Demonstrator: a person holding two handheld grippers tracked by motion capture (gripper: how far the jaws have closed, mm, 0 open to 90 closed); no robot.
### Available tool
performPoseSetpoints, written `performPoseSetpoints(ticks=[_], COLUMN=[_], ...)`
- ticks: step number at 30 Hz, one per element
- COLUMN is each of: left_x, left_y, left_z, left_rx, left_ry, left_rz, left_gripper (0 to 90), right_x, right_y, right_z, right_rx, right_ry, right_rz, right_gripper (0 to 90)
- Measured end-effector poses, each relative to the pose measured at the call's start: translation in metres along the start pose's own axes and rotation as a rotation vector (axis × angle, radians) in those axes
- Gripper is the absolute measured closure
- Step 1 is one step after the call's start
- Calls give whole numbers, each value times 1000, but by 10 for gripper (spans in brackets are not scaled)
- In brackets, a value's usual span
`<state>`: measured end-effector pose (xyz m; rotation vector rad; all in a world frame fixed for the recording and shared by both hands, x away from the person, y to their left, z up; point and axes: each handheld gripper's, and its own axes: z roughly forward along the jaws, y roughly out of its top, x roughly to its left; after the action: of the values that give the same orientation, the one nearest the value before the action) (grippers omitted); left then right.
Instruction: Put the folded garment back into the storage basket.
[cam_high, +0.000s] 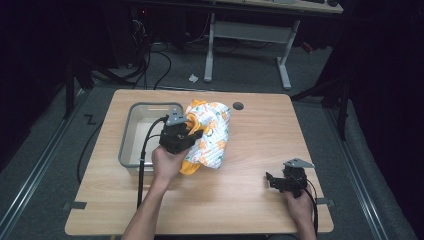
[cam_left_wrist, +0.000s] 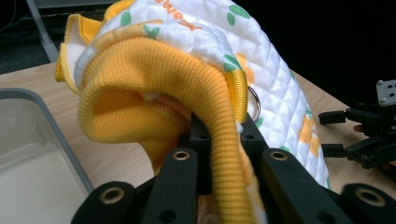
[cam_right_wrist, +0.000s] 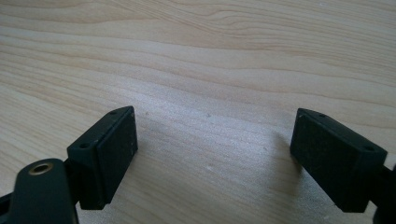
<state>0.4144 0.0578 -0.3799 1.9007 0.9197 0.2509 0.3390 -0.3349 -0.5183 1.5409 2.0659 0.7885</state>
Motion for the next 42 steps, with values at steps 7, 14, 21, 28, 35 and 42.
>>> performPoseSetpoints(ticks=[7, 14, 21, 28, 35, 42], left_x=[11, 20, 30, 38, 46, 55], left_y=[1, 1, -1, -3, -7, -13], left_z=[-13, -25, -35, -43, -50, -56], left_rx=[-21, -36, -37, -43, -38, -37], left_ry=[9, 27, 53, 80, 106, 128], left_rz=[-19, -34, -45, -57, -68, -88], left_gripper=[812, 812, 812, 812, 811, 811], right_x=[0, 0, 0, 0, 0, 0], right_y=[0, 0, 0, 0, 0, 0], right_z=[0, 0, 0, 0, 0, 0], right_rx=[0, 0, 0, 0, 0, 0], right_ry=[0, 0, 0, 0, 0, 0], right_rz=[0, 0, 0, 0, 0, 0], right_gripper=[148, 147, 147, 147, 147, 147])
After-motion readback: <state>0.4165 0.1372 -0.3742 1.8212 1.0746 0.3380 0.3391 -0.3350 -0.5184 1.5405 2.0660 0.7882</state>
